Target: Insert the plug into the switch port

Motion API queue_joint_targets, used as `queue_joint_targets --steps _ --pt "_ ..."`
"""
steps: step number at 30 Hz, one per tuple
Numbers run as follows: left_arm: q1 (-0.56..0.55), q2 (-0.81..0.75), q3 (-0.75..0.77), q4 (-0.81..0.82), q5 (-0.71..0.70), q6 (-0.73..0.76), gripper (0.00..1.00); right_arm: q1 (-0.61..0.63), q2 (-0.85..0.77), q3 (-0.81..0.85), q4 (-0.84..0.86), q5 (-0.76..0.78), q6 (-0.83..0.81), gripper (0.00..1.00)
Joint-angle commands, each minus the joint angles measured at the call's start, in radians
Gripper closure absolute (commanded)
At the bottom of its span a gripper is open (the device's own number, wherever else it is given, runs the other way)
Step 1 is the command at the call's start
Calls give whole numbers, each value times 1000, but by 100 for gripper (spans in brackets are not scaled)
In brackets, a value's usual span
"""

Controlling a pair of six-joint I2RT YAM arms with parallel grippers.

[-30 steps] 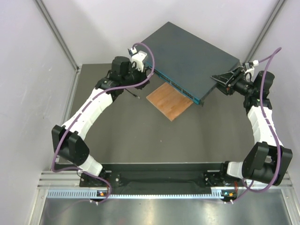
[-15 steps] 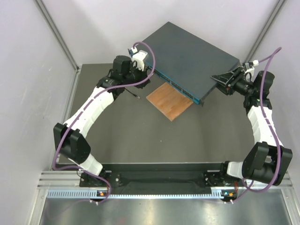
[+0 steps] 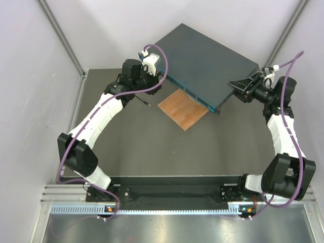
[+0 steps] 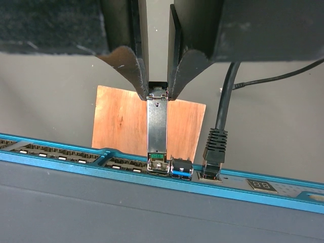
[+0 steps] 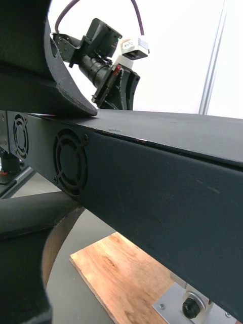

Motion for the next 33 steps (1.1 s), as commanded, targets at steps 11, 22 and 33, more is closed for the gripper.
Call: queue_joint_targets --steps 11,22,33 --pt "-2 11 48 70 -78 46 100 41 -9 40 88 11 -188 100" --pt "-14 40 83 70 -84 53 100 41 -9 40 85 10 -190 100" --pt "-28 80 167 74 -53 27 100 43 -9 37 79 8 -194 100"
